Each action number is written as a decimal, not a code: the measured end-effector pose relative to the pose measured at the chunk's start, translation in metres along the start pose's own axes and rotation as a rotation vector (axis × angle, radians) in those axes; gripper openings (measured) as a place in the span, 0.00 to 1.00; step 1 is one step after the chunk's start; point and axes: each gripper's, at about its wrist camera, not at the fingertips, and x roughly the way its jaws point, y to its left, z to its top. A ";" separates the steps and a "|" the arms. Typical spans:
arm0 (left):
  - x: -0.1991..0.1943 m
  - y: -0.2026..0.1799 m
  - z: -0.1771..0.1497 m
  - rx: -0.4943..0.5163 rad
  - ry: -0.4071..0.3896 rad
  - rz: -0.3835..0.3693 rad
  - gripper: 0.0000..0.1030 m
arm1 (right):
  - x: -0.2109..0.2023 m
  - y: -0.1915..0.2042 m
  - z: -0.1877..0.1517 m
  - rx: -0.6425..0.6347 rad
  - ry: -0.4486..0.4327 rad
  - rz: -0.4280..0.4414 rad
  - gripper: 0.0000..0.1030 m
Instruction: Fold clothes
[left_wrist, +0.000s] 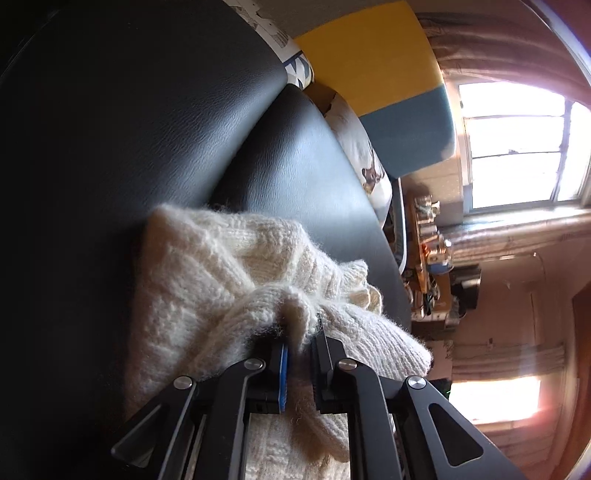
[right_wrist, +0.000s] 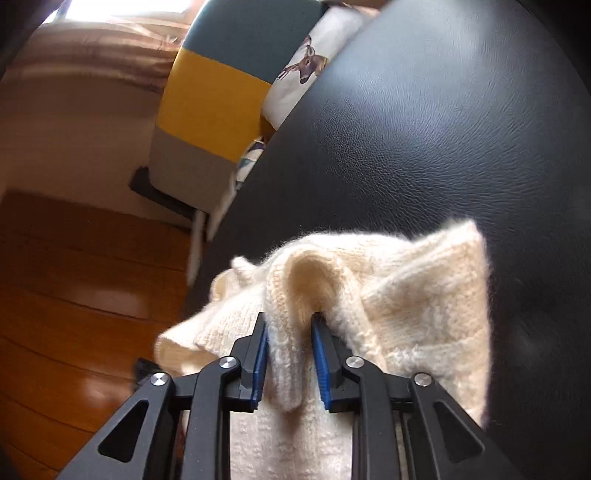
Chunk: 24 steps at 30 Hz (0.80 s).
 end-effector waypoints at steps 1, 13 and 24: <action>-0.005 -0.001 -0.005 0.011 -0.001 0.010 0.12 | -0.007 0.016 -0.006 -0.074 0.002 -0.087 0.35; -0.070 -0.016 -0.049 0.188 -0.131 0.142 0.44 | -0.003 0.092 -0.098 -0.481 0.046 -0.524 0.49; -0.074 -0.014 -0.067 0.348 -0.128 0.241 0.48 | 0.001 0.082 -0.108 -0.462 0.016 -0.435 0.85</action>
